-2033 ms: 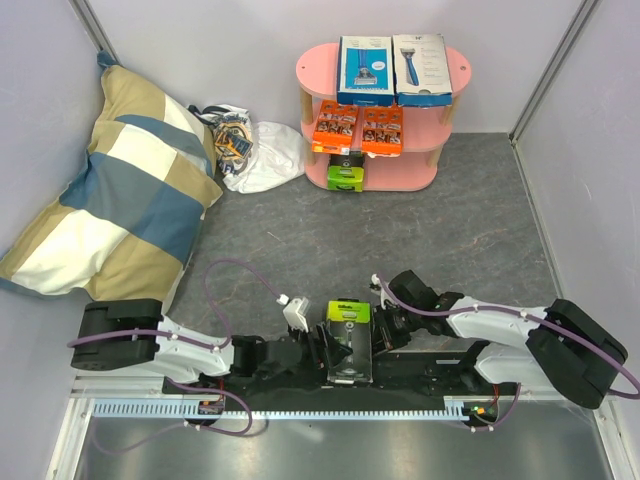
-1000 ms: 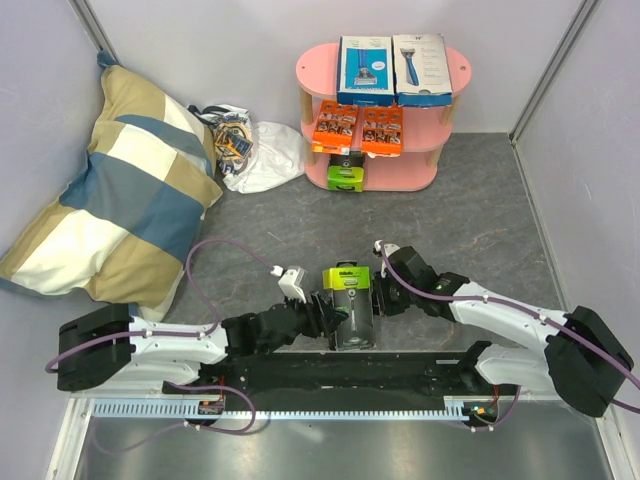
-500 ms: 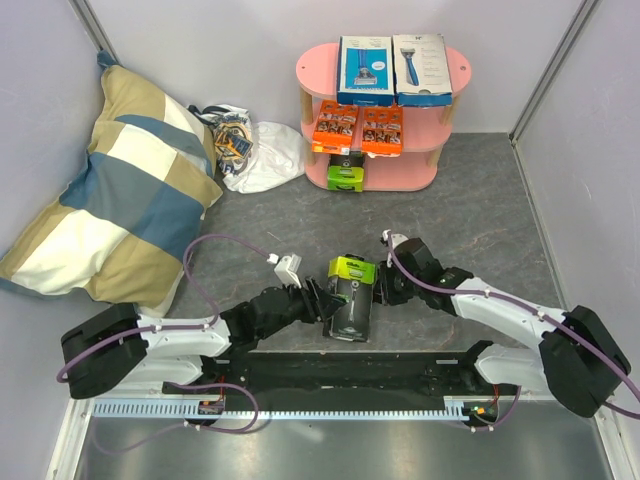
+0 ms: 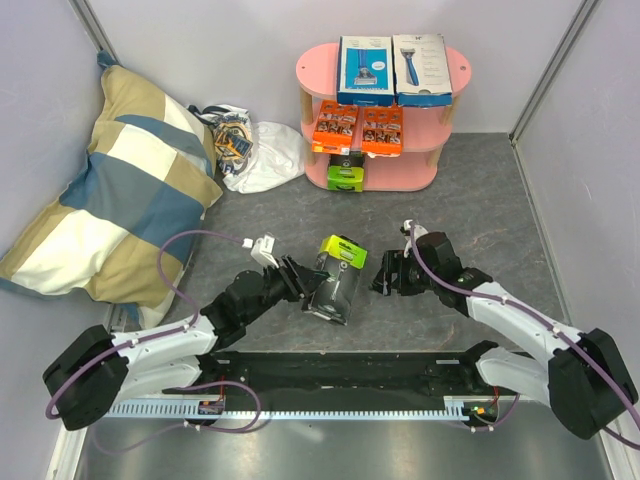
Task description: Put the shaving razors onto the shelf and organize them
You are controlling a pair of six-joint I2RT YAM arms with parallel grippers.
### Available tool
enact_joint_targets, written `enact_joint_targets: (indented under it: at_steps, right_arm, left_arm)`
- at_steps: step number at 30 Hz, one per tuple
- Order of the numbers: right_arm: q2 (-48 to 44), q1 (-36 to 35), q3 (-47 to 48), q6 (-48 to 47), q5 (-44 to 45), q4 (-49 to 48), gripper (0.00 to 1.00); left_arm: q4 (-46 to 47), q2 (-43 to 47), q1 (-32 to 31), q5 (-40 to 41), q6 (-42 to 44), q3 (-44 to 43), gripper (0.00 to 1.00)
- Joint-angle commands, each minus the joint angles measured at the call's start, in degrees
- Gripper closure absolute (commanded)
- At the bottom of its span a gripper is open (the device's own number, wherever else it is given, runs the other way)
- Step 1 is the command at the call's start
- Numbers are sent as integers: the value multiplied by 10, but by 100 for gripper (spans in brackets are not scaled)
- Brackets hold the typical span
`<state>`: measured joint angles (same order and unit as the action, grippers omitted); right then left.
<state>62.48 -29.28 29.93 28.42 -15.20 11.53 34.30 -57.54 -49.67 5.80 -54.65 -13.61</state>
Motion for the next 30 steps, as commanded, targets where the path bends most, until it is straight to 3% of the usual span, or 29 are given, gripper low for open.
enact_joint_targets:
  at_steps: [1, 2, 6, 13, 28, 30]
  right_arm:
    - [-50, 2, -26, 21, -97, -84, 8]
    - [-73, 2, -37, 30, -111, -101, 2]
    - [-110, 3, -73, 112, -172, -211, 2]
    - [-51, 3, -158, 313, -236, -582, 2]
    - [111, -37, -77, 339, -208, -698, 2]
    - [120, -37, -66, 345, -209, -721, 7]
  left_arm:
    - [80, 9, 26, -31, -28, -16, 98]
    - [86, 8, 40, -34, -34, -13, 98]
    - [134, 4, 80, -71, -57, -20, 98]
    - [225, -42, 140, -150, -101, -51, 98]
    - [306, -131, 151, -208, -135, -107, 98]
    - [311, -137, 152, -220, -138, -109, 98]
